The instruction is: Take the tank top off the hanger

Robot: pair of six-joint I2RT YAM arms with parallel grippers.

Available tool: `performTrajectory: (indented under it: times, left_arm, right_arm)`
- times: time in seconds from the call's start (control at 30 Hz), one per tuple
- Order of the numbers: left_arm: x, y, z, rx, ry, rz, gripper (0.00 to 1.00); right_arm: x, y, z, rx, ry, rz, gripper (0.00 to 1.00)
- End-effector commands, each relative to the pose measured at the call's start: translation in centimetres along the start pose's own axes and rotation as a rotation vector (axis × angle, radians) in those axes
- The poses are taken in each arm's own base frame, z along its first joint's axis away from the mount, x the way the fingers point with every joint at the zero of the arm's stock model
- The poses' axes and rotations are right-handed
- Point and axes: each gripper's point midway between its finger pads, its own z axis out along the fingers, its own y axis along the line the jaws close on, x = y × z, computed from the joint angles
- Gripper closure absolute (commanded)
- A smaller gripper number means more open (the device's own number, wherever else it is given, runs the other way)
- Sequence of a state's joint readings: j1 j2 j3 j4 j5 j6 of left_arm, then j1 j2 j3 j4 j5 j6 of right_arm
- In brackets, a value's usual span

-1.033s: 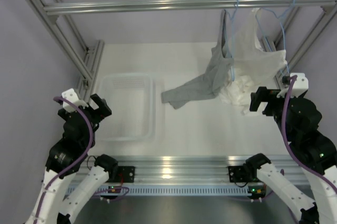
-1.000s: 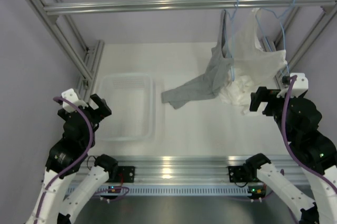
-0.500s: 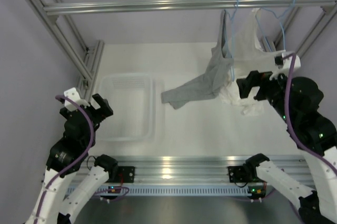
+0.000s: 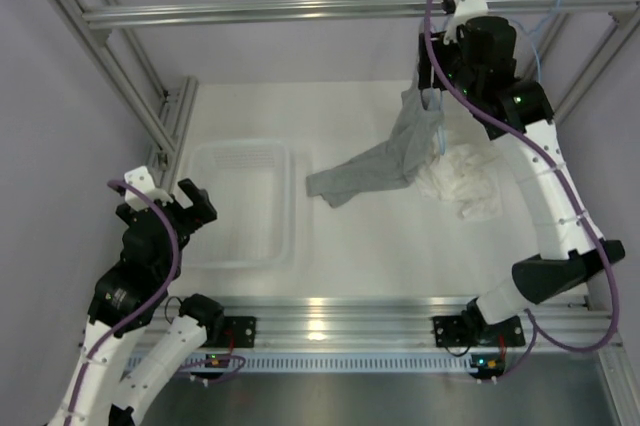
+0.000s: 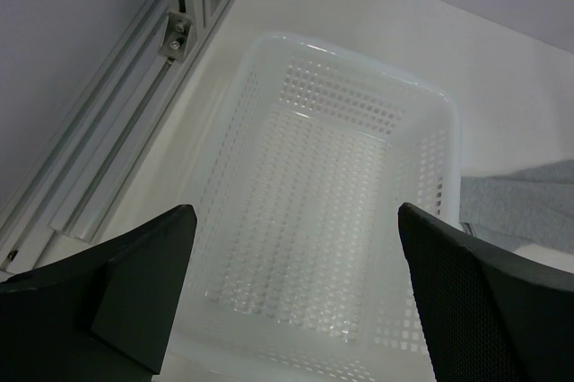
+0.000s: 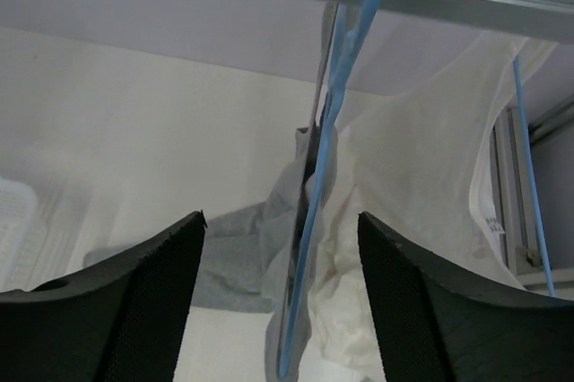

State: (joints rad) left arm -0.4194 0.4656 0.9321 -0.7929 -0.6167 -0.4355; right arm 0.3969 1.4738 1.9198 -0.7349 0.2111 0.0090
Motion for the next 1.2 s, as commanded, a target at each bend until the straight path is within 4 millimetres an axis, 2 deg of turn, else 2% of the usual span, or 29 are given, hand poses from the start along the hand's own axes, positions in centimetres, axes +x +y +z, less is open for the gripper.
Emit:
performTrajectory:
  times: [0.0, 0.03, 0.13, 0.3, 0.57, 0.6, 0.67, 0.7, 0.87, 1.03, 1.07, 1.17]
  left_arm:
    - [-0.3, -0.7, 0.4, 0.025, -0.012, 0.002, 0.01]
    - [-0.3, -0.7, 0.4, 0.027, -0.012, 0.003, 0.01]
    - [-0.3, -0.8, 0.4, 0.032, -0.012, 0.003, 0.01]
    - [-0.3, -1.0, 0.4, 0.04, -0.013, 0.004, 0.01]
    - [-0.2, -1.3, 0.4, 0.055, -0.008, 0.008, 0.01]
    - [-0.2, -1.3, 0.4, 0.056, -0.007, 0.008, 0.01]
    - [-0.2, -1.4, 0.4, 0.061, -0.007, 0.008, 0.01]
    - [-0.1, -1.4, 0.4, 0.061, -0.005, 0.009, 0.01]
    - [-0.2, -1.4, 0.4, 0.063, -0.007, 0.009, 0.01]
    - [-0.2, -1.4, 0.4, 0.066, -0.007, 0.008, 0.01]
    - [-0.2, -1.4, 0.4, 0.066, -0.007, 0.008, 0.01]
    - [-0.1, -1.5, 0.4, 0.068, -0.004, 0.01, 0.01]
  right_arm:
    - [-2.2, -1.6, 1.2, 0.03, -0.041, -0.02, 0.34]
    - [-1.6, -1.4, 2.3, 0.02, -0.019, -0.025, 0.37]
    - [-0.7, -1.1, 3.3, 0.005, 0.016, -0.026, 0.46]
    - [1.7, -1.3, 3.2, 0.018, 0.072, -0.027, 0.56]
    - [3.5, -2.0, 0.8, 0.039, 0.096, -0.017, 0.59]
    - [4.0, -1.9, 0.8, 0.036, 0.107, -0.018, 0.65]
    - [4.0, -1.8, 0.9, 0.032, 0.105, -0.02, 0.76]
    - [4.1, -1.8, 1.0, 0.031, 0.107, -0.026, 0.85]
    - [3.7, -1.7, 1.2, 0.028, 0.093, -0.025, 1.0]
    - [1.9, -1.5, 0.0, 0.009, 0.013, -0.002, 1.0]
    - [0.9, -1.4, -0.2, -0.002, -0.034, 0.006, 1.0]
    - [-0.3, -1.3, -1.5, -0.014, -0.129, 0.056, 1.0]
